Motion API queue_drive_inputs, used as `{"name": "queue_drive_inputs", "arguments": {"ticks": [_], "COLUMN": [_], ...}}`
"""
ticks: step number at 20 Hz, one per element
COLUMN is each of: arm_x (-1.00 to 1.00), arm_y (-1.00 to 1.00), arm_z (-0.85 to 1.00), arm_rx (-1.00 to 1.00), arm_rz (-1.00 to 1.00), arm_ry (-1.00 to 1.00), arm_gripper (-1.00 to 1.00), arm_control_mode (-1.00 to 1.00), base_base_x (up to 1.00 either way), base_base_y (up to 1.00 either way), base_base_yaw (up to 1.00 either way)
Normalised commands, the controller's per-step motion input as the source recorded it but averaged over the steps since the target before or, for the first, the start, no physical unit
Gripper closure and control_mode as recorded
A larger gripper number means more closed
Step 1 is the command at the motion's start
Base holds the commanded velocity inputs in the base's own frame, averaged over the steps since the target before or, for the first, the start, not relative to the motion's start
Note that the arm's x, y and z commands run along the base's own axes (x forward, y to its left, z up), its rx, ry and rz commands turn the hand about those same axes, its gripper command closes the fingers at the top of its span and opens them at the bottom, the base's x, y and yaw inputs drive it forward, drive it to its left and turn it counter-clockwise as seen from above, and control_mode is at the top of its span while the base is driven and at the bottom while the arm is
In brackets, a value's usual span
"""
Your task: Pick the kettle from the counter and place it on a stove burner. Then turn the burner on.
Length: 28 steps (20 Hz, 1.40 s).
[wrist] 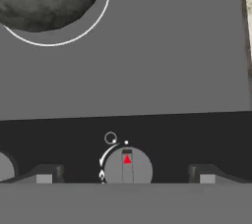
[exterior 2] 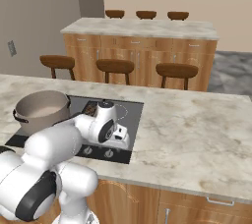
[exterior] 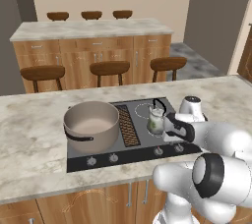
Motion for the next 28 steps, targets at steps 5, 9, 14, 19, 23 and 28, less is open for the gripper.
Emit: {"name": "queue_drive_inputs", "arguments": {"ticks": [5,9,14,19,23,28], "arm_x": [0.0,0.0,0.0,-0.01,0.0,-0.35], "arm_y": [0.0,0.0,0.0,0.0,0.0,0.0], "arm_z": [-0.27,-0.18,-0.25,-0.13,0.0,0.0], "arm_rx": [0.0,0.0,-0.02,0.0,0.0,0.0], "arm_rz": [0.0,0.0,0.0,0.0,0.0,0.0], "arm_ry": [0.07,0.01,0.02,0.0,0.0,-0.04], "arm_gripper": [-1.0,-1.0,-1.0,1.0,1.0,1.0], "arm_control_mode": [-1.0,-1.0,-1.0,-1.0,-1.0,-1.0], "base_base_x": [0.0,0.0,0.0,0.0,0.0,0.0], "base_base_y": [0.0,0.0,0.0,0.0,0.0,0.0], "base_base_yaw": [0.0,0.0,0.0,0.0,0.0,0.0]}}
